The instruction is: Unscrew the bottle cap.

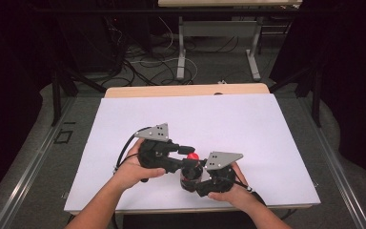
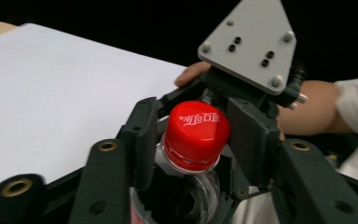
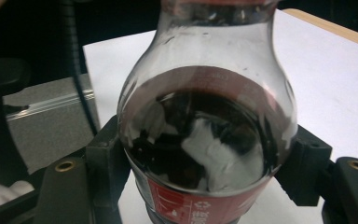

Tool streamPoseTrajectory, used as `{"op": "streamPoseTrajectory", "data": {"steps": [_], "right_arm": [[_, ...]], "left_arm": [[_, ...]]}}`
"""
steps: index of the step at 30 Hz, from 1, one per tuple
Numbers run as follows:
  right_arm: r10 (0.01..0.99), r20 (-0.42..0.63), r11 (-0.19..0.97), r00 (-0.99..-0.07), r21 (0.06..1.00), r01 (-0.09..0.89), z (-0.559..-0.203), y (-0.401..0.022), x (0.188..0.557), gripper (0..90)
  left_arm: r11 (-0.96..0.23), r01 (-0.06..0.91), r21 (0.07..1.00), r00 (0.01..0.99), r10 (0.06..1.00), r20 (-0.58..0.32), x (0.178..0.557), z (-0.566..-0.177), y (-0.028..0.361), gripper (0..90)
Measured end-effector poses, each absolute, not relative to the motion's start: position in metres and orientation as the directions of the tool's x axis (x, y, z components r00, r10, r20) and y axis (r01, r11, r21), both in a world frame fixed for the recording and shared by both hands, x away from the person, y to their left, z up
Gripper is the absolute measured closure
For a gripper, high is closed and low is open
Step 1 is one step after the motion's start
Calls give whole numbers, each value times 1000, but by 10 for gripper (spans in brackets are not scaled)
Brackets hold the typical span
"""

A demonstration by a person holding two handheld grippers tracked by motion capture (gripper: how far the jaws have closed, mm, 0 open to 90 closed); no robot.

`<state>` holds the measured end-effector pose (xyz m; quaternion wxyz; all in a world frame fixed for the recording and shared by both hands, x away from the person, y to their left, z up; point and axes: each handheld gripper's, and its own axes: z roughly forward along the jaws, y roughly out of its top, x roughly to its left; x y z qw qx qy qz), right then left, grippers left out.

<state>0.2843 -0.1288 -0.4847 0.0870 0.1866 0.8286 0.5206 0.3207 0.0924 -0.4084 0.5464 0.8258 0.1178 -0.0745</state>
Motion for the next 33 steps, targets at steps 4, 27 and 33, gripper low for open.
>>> {"op": "streamPoseTrajectory", "data": {"steps": [4,27,33], "right_arm": [[403,52,391,-914,893,224,-485,-128,285,293],[541,54,364,-839,884,292,-486,-133,289,293],[425,58,381,-903,894,237,-481,-131,284,292]], "left_arm": [[-366,269,891,961,169,-221,314,-408,90,602],[-317,276,908,887,447,-114,284,-403,70,442],[-380,227,897,958,254,-134,296,-397,81,472]]}}
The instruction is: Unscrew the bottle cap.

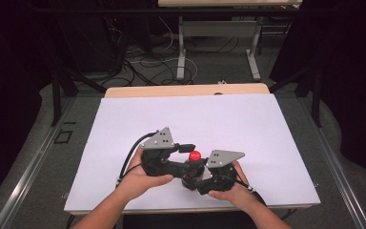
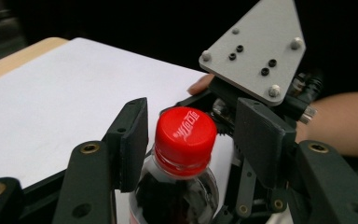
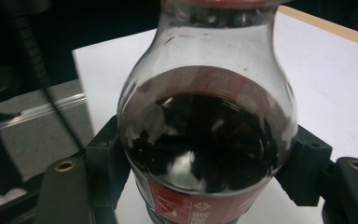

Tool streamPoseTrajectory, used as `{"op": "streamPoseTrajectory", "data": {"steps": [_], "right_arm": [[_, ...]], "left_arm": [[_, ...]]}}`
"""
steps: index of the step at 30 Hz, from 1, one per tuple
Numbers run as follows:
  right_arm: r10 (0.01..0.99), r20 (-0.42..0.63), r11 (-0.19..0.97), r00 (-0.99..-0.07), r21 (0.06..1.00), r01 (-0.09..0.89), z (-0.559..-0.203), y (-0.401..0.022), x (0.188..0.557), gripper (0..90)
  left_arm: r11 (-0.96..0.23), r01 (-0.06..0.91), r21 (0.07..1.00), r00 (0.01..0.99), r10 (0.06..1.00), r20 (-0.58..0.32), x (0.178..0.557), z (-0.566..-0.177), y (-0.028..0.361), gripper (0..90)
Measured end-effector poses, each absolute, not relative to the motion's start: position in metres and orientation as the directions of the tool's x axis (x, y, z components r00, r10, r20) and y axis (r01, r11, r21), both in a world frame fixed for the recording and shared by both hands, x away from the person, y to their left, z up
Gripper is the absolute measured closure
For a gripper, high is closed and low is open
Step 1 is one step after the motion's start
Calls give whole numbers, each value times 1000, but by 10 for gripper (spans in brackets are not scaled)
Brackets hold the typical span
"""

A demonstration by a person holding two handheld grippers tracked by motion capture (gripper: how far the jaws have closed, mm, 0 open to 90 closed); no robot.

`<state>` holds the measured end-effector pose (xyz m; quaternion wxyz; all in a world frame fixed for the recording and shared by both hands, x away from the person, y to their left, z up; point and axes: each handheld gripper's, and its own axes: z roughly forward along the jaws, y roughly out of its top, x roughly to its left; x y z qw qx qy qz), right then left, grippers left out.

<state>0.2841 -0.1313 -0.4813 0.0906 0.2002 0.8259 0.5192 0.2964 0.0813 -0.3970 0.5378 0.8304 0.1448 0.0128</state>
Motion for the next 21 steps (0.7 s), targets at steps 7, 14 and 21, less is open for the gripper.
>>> {"op": "streamPoseTrajectory", "data": {"steps": [7,14,21], "right_arm": [[385,50,407,-922,887,218,-482,-128,282,293],[511,30,393,-859,881,264,-484,-126,283,293],[633,0,395,-774,860,323,-490,-124,285,293]], "left_arm": [[-367,216,905,969,196,-152,302,-403,90,611],[-325,267,907,886,453,-99,285,-406,74,617],[-301,270,915,749,662,-3,267,-413,45,617]]}}
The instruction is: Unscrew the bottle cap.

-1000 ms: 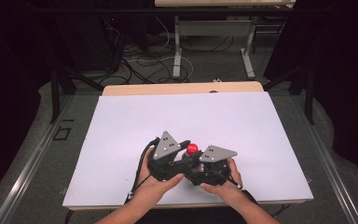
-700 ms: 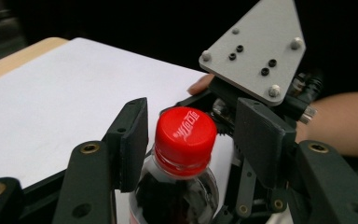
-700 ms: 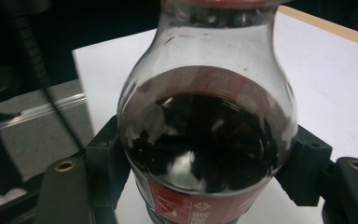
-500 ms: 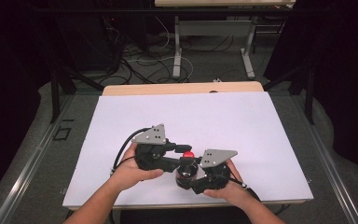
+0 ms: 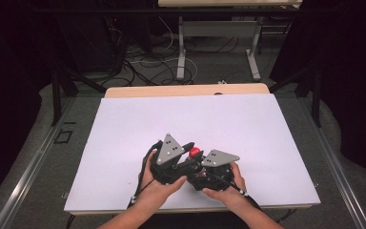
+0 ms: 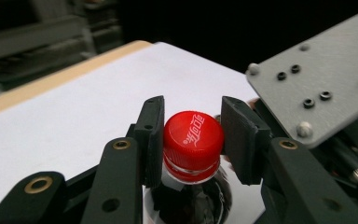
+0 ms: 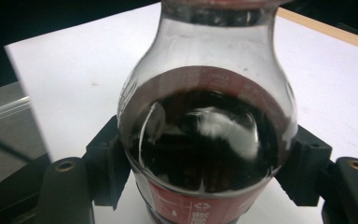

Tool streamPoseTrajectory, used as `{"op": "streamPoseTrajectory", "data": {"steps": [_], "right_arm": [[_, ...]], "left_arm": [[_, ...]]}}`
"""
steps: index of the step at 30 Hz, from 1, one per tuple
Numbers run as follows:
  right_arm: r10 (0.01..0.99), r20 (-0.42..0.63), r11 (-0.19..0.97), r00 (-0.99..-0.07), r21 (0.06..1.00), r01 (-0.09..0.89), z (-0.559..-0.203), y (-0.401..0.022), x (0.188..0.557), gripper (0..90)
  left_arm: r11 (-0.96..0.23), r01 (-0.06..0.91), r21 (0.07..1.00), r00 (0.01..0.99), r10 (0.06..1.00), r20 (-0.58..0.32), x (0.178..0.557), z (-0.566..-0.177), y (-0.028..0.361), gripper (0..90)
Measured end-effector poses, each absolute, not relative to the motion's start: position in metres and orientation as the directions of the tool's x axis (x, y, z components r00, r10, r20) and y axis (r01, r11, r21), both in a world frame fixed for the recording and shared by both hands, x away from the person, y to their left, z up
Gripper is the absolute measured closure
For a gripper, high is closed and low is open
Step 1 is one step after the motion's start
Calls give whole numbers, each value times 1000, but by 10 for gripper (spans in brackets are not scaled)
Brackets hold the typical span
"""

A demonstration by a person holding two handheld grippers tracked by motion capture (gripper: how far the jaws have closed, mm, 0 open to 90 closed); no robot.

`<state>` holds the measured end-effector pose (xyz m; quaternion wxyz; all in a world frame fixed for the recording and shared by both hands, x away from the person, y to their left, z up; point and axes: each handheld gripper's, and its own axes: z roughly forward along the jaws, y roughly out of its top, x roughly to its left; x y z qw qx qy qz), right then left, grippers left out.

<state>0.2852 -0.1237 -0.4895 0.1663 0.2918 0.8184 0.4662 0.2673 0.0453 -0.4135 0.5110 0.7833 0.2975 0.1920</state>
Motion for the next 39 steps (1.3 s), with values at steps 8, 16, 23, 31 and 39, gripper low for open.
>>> {"op": "streamPoseTrajectory", "data": {"steps": [8,16,23,31,39], "right_arm": [[585,36,365,-810,881,302,-488,-130,288,293],[453,53,377,-890,893,245,-482,-129,283,293],[415,46,398,-908,889,227,-484,-125,282,292],[474,49,382,-879,888,255,-484,-126,283,293],[617,25,370,-786,873,318,-486,-124,284,293]], "left_arm": [[-314,297,902,829,553,-81,279,-404,59,448],[-366,233,901,958,248,-147,301,-400,88,404],[-364,228,903,968,181,-171,306,-405,95,598],[-348,213,913,931,355,-82,290,-404,84,610],[-278,271,922,771,636,-35,265,-411,54,611]]}}
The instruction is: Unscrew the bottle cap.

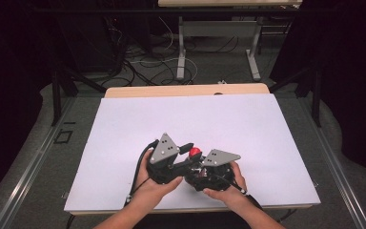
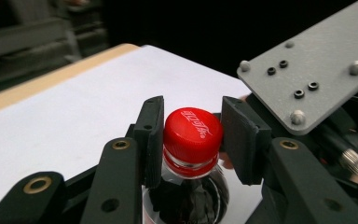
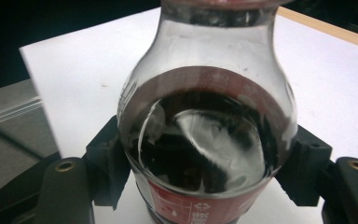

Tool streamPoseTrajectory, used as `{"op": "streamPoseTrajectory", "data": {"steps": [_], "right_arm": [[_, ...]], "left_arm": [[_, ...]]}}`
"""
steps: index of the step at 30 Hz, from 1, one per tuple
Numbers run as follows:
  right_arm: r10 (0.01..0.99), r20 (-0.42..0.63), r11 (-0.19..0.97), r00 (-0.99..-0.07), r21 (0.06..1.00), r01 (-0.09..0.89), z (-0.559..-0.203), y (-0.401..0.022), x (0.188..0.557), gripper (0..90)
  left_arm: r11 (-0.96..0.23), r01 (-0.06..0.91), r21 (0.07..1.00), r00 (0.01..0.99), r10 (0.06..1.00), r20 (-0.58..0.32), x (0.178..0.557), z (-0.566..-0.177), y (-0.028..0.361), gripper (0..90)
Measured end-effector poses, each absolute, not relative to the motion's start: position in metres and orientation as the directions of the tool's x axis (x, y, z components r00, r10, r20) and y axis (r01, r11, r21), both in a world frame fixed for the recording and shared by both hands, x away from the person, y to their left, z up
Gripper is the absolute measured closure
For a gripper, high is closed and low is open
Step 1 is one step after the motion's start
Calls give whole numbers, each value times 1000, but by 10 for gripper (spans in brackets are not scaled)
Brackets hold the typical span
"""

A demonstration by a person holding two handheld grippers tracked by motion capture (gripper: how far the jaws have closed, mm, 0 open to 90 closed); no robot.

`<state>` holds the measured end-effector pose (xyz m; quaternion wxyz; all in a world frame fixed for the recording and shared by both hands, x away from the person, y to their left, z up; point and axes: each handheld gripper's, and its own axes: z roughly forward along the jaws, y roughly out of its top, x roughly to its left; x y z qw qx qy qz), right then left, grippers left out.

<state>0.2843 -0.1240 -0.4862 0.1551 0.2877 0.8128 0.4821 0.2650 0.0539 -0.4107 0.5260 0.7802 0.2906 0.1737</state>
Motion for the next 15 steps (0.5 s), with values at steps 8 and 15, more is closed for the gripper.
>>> {"op": "streamPoseTrajectory", "data": {"steps": [8,15], "right_arm": [[599,40,363,-800,877,316,-485,-130,286,293],[529,32,383,-848,883,273,-481,-127,282,293]], "left_arm": [[-294,268,918,822,566,-59,272,-408,59,459],[-349,235,907,935,337,-113,290,-402,79,403]]}}
